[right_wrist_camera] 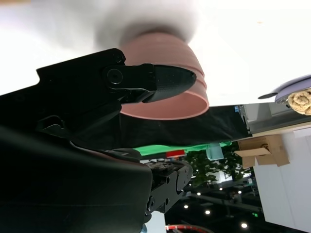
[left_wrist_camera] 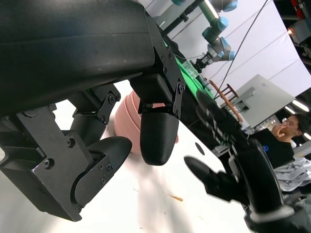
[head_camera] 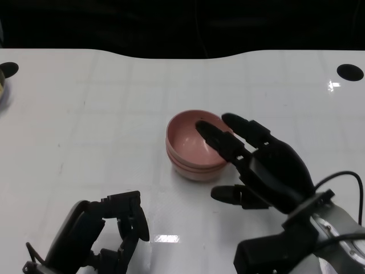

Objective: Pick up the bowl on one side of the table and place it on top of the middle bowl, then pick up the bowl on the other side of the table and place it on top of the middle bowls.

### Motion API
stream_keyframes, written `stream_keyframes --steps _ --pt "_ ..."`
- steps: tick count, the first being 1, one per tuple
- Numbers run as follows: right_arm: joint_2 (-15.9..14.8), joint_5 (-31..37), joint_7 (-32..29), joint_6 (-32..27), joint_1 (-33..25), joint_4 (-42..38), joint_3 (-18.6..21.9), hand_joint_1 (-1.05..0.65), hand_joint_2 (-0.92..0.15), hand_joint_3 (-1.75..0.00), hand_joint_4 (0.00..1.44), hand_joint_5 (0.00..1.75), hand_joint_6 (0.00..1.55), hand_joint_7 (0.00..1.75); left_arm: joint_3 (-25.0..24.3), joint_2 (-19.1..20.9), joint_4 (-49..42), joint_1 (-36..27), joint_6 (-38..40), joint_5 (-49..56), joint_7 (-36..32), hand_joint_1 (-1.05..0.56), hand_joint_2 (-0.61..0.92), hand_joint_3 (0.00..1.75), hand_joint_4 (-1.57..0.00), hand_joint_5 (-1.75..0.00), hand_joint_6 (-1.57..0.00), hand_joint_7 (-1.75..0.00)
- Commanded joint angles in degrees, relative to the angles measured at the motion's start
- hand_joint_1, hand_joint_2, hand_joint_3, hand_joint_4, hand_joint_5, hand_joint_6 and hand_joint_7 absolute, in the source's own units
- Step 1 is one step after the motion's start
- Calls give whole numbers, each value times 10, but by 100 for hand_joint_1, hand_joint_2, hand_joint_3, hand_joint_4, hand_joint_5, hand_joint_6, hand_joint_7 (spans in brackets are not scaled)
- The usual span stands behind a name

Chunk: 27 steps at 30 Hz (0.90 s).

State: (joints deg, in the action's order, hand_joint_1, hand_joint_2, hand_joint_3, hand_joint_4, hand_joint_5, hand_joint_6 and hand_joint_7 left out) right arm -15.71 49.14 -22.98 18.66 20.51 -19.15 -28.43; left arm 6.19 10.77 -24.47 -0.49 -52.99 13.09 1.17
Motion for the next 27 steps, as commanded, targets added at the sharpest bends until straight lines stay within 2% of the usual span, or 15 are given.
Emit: stream_keyframes --steps 1,4,5,8,9,13,17,20,21,23,24,27 --pt "-21 -19 -8 18 -32 33 22 -66 -92 -27 3 68 28 12 -4 8 -5 6 -2 3 0 -1 23 157 -90 -167 -86 -146" --pt "-29 -36 -29 47 -68 59 43 -56 -92 -17 8 87 42 18 -3 8 -3 6 1 3 0 -1 23 157 -90 -166 -86 -146" --pt "-29 -41 -43 61 -78 62 50 -46 -89 -10 19 88 53 20 -3 8 -3 6 2 2 1 -2 24 157 -90 -166 -86 -146" --pt "-32 -57 -71 98 -109 73 69 -31 -87 -2 38 88 67 21 -3 8 0 6 5 4 1 -2 24 156 -91 -166 -86 -146" --pt "-33 -65 -72 107 -120 79 76 -26 -86 -1 45 91 73 23 -3 8 -1 6 5 4 1 -2 23 156 -91 -166 -86 -146" --pt "-38 -93 -62 134 -169 112 104 -20 -88 -2 54 109 84 31 -2 9 -3 7 3 3 1 -1 23 156 -91 -166 -86 -145" --pt "-42 -121 -59 172 -211 131 128 -6 -88 -2 80 112 103 44 -4 10 -2 7 4 4 0 -2 23 156 -91 -166 -86 -146" --pt "-39 -132 -69 213 -230 124 143 2 -87 -4 90 114 110 52 -4 11 -1 7 3 -1 3 -2 23 157 -90 -167 -86 -146" --pt "-36 -135 -71 223 -236 121 147 6 -84 -12 94 115 111 60 -5 13 -1 7 3 -2 4 -3 23 157 -90 -167 -86 -146" --pt "-30 -141 -73 241 -243 115 155 9 -46 -87 97 116 106 75 -5 15 -3 7 1 -6 6 -3 23 157 -90 -168 -85 -146" --pt "-27 -143 -73 248 -245 112 158 11 -31 -116 98 118 106 81 -6 16 -5 8 0 -7 6 -4 23 157 -90 -168 -85 -146" --pt "-13 -164 -68 259 -250 98 168 13 -13 -154 99 130 106 93 -7 18 -9 9 -4 -8 5 -4 24 156 -90 -169 -85 -147"
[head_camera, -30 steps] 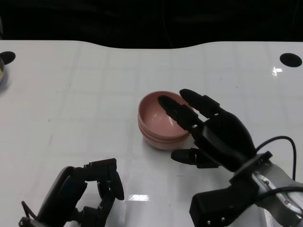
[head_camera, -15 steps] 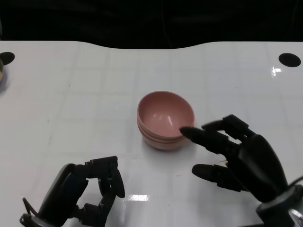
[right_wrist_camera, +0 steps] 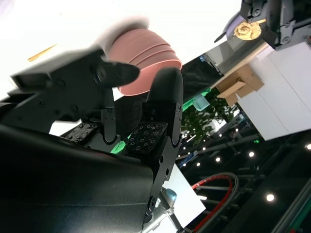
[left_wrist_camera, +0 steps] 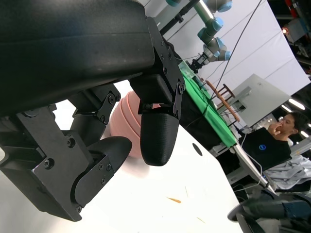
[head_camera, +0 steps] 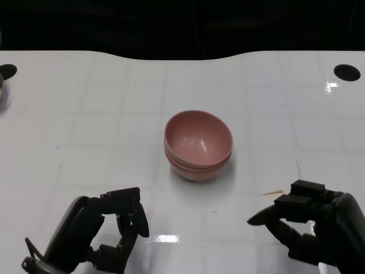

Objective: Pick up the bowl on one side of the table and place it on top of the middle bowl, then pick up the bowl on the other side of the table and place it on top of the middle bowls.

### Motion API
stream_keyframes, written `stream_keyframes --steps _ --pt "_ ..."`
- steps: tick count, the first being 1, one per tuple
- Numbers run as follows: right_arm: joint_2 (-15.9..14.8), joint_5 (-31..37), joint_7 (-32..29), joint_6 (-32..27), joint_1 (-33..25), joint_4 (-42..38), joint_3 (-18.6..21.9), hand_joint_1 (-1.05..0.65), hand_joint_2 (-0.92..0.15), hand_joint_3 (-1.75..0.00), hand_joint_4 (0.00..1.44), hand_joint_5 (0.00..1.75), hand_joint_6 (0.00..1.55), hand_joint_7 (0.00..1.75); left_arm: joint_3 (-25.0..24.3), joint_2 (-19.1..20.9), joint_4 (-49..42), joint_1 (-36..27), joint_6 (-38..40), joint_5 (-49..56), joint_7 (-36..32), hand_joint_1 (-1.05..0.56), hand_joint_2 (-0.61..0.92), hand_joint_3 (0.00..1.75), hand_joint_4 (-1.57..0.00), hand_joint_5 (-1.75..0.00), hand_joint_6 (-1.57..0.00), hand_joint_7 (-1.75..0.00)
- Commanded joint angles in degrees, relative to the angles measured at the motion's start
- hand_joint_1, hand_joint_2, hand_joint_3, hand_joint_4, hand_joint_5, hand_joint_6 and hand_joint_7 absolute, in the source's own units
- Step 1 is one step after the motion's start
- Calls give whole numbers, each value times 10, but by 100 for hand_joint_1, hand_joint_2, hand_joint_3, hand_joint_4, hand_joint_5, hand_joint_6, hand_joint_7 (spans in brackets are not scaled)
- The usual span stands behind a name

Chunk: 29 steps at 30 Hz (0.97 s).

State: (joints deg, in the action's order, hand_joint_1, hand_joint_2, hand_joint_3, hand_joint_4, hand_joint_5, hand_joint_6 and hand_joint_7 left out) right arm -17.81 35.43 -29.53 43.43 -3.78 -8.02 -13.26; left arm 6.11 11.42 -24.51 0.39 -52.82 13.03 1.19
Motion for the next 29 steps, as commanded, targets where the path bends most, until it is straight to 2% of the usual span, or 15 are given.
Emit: stream_keyframes --steps 1,4,6,10,21,29 --pt "11 -44 7 16 -7 -20 18 11 -12 -159 96 142 103 98 -7 12 -8 0 -5 -8 4 -3 24 156 -90 -170 -85 -147" --pt "16 -94 41 33 -3 -40 20 14 -11 -169 90 163 98 113 -9 13 -8 0 -7 -4 0 -1 24 157 -90 -170 -86 -148" --pt "20 -105 54 38 2 -48 26 18 -8 -173 90 167 95 127 -10 13 -11 1 -10 -3 -1 0 23 156 -91 -170 -86 -148" --pt "29 -131 81 47 11 -65 32 19 -6 -175 92 168 94 138 -10 14 -11 0 -6 -8 4 0 23 157 -91 -170 -86 -148" --pt "56 -156 125 47 8 -75 48 24 -6 -175 94 166 92 140 -11 17 -28 5 -18 -11 6 1 23 157 -92 -167 -87 -148" --pt "70 -178 150 51 -2 -74 57 24 -8 -175 90 166 90 136 -10 16 -43 7 -26 -33 19 -1 23 160 -94 -165 -90 -144"
